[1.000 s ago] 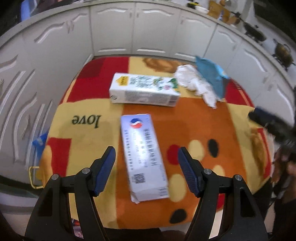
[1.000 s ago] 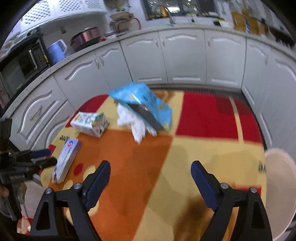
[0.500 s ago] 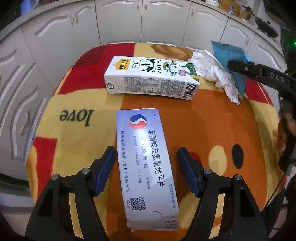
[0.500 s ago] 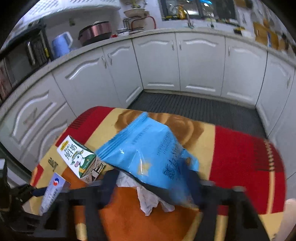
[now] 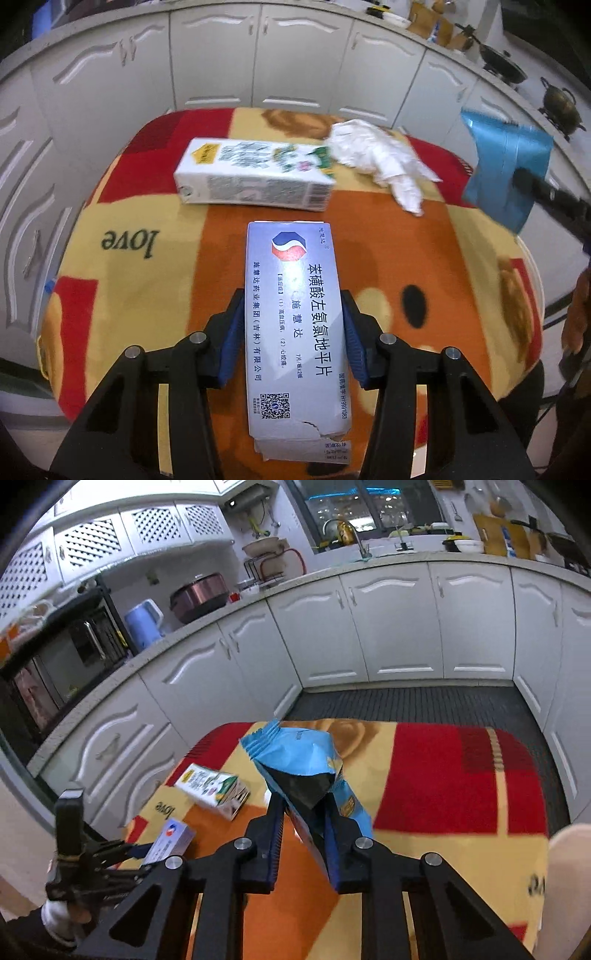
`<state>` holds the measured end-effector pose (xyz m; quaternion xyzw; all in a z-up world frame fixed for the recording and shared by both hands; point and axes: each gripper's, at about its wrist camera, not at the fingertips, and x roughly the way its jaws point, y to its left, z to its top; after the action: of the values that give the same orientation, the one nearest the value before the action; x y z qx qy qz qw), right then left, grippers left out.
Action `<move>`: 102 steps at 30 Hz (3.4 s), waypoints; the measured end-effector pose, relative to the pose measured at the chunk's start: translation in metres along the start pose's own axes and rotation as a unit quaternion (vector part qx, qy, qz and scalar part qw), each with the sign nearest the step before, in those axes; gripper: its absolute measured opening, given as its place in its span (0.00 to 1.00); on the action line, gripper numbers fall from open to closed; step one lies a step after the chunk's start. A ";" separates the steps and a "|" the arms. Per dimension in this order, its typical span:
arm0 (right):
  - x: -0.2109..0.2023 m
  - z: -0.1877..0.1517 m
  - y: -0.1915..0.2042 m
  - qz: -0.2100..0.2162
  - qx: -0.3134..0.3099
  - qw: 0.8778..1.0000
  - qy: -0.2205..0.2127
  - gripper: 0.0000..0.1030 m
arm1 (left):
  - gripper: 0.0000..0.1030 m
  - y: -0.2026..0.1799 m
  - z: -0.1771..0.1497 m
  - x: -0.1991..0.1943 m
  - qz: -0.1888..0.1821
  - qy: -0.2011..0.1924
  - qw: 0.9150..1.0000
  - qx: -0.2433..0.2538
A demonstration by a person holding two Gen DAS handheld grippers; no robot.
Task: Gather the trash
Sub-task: 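Carry the tablet box and blue snack bag to the white bucket and release both, then move both open grippers back over the tissue and milk carton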
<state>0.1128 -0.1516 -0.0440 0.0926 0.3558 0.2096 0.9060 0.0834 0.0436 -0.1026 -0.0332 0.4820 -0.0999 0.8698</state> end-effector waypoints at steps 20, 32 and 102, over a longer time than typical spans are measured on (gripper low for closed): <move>-0.098 -0.052 -0.036 -0.042 0.058 0.996 -0.044 0.17 | 0.45 -0.119 0.015 -0.012 -0.071 -0.024 0.994 0.082; -0.148 -0.063 -0.071 -0.082 0.090 0.989 -0.079 0.17 | 0.45 -0.192 0.026 -0.010 -0.101 -0.030 0.985 0.138; -0.105 -0.067 -0.078 -0.148 0.115 0.982 -0.018 0.59 | 0.62 -0.161 0.038 0.011 -0.082 -0.040 0.990 0.104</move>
<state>0.0224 -0.2671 -0.0536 0.1467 0.3712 0.0295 0.9164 0.0988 -0.1172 -0.0665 0.0142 0.4299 -0.2187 0.8759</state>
